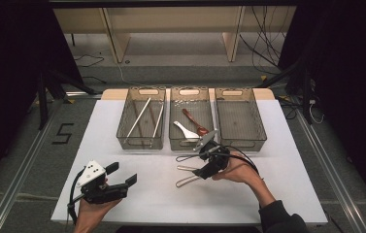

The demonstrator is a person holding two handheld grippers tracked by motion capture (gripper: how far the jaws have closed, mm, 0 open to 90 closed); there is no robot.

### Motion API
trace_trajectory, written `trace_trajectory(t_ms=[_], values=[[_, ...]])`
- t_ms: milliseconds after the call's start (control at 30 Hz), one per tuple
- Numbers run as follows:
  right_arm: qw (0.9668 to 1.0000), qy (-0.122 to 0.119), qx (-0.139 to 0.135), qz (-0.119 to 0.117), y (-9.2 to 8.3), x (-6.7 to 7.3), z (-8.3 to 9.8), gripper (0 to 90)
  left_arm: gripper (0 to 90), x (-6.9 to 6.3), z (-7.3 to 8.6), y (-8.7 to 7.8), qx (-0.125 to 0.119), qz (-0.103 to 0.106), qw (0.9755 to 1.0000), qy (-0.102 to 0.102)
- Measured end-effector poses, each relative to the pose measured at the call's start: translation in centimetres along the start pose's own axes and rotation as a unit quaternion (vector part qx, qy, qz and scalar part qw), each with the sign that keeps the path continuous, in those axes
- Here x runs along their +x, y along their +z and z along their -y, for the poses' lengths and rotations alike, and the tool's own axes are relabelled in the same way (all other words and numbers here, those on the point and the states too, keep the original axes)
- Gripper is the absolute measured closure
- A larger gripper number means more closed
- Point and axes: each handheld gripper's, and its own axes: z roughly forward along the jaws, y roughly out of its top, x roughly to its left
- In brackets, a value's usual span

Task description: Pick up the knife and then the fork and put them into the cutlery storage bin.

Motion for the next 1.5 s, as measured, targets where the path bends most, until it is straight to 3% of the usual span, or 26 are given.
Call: trace_trajectory(t_ms=[333, 700, 767, 933, 967, 1167, 1367, 1500], values=[[0.9991, -0.024, 0.036, 0.002, 0.7, 0.2, 0.3, 38.6, 18.0, 0.1, 0.1, -0.1, 0.002, 0.002, 1.0000, 0.000], [0.9942, -0.071, 0.081, -0.003, 1.8, 0.6, 0.8, 50.5, 18.0, 0.0, 0.1, -0.1, 0.004, 0.003, 1.0000, 0.003], [0.9939, -0.071, 0.084, -0.001, 2.0, 0.7, 0.8, 52.5, 18.0, 0.0, 0.1, -0.1, 0.004, 0.003, 1.0000, 0.003], [0.9902, -0.096, 0.101, -0.007, 2.5, 0.7, 0.7, 55.5, 17.9, 0.0, 0.1, -0.1, 0.004, 0.003, 1.0000, 0.003], [0.9909, -0.093, 0.097, -0.006, 2.7, 0.9, 0.7, 56.6, 18.0, 0.0, 0.1, -0.1, 0.004, 0.003, 1.0000, 0.003], [0.9875, -0.116, 0.107, -0.001, 2.8, 1.1, 0.6, 61.9, 18.0, 0.0, 0.1, -0.1, 0.004, 0.003, 1.0000, 0.003], [0.9798, -0.145, 0.137, 0.005, 3.1, 1.5, 0.2, 64.9, 18.0, 0.0, 0.1, -0.1, 0.003, 0.002, 1.0000, 0.003], [0.9787, -0.149, 0.141, -0.006, 3.2, 1.3, 0.1, 65.8, 18.0, 0.0, 0.1, -0.1, 0.004, 0.002, 1.0000, 0.003]])
